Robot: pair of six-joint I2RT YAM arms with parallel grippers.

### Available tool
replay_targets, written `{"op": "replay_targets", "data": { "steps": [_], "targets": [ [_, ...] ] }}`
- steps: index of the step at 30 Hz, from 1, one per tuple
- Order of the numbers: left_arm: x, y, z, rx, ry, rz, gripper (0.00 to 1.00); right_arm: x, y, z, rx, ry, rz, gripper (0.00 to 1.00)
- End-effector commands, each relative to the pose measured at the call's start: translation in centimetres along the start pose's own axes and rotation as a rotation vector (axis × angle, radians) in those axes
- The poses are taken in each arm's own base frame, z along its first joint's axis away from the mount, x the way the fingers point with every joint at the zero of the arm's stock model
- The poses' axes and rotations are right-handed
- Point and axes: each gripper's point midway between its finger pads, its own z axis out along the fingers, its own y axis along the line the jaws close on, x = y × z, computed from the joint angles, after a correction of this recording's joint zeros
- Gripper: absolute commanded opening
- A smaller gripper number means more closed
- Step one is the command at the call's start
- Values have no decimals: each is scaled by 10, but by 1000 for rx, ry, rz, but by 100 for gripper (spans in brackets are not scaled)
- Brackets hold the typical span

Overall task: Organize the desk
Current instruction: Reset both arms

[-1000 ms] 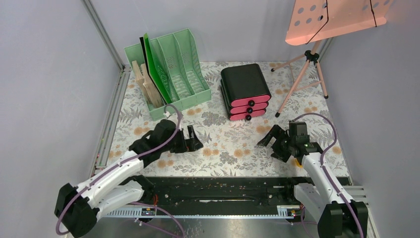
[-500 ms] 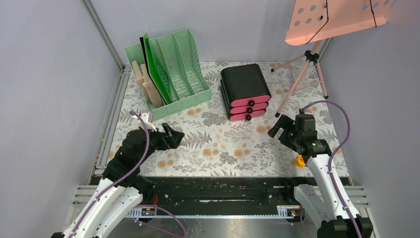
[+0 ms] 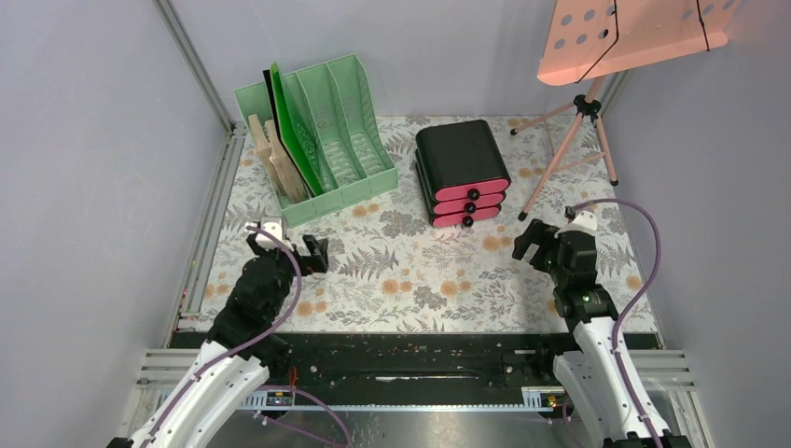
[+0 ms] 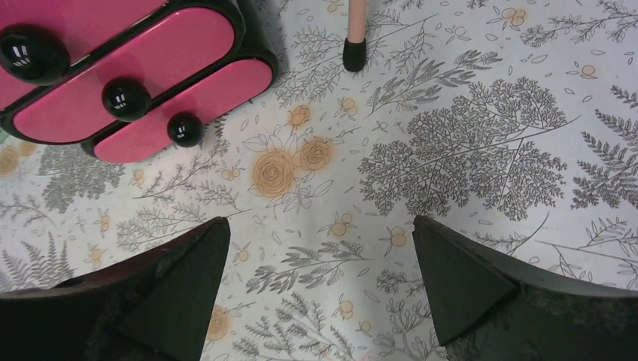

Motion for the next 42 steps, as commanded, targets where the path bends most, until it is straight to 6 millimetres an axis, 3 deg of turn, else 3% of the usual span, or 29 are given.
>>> {"op": "replay_targets", "data": {
  "steps": [1, 8, 14, 20, 23, 26, 32, 33, 42],
  "targets": [
    [-19, 34, 15, -197, -145, 31, 99, -27, -2, 12, -9, -189, -46, 99],
    [-2, 75, 30, -424, -194, 115, 99, -20, -21, 32, 52, -250, -139, 98],
    [4, 88, 46, -408, -326, 113, 99, -17, -39, 54, 125, -332, -177, 98],
    [-14, 103, 72, -400, -375, 159, 99, -41, -25, 71, 75, -459, -207, 99],
    [0, 119, 87, -434, -331, 135, 99, -38, -27, 84, 72, -488, -216, 99],
    [1, 116, 91, -390, -346, 138, 99, -33, -11, 88, -29, -514, -263, 99],
    [7, 123, 101, -425, -276, 127, 99, -36, -13, 111, 31, -379, -265, 100],
    [4, 124, 107, -435, -263, 135, 99, -29, -13, 117, 30, -317, -287, 99],
    [6, 126, 111, -435, -239, 124, 99, -27, -3, 116, -32, -318, -332, 99]
  ]
}}
